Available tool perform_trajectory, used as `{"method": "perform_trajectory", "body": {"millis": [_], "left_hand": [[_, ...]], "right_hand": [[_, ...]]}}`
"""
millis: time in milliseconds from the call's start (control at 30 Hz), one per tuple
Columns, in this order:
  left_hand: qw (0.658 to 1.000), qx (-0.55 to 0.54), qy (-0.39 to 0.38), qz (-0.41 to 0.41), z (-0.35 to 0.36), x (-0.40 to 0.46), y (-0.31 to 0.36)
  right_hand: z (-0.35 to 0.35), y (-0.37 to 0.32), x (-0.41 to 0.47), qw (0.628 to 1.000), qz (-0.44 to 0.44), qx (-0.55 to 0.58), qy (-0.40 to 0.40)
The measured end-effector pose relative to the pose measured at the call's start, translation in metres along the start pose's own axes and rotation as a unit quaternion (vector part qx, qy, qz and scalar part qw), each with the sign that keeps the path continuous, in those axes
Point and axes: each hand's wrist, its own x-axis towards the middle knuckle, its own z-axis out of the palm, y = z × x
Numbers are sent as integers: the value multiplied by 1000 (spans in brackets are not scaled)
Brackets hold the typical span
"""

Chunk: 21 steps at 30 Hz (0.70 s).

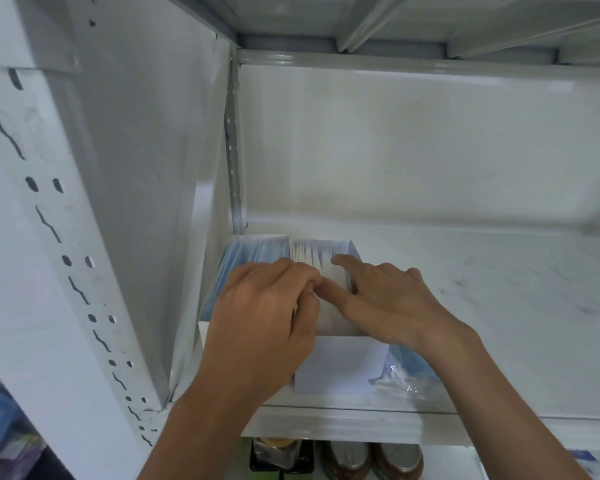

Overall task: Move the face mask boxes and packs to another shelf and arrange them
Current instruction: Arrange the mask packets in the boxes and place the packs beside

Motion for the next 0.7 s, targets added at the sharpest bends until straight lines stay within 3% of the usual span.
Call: {"method": "perform_trajectory", "body": {"millis": [167, 500, 700], "left_hand": [[996, 26, -86, 7, 3, -5, -5], [995, -8, -97, 19, 4, -7, -11], [995, -6, -95, 16, 3, -8, -9]], "right_hand": [[-4, 0, -3, 1000, 1, 20, 4], [-2, -11, -2, 998, 28, -55, 17], [-4, -19, -7, 985, 32, -116, 121]]}}
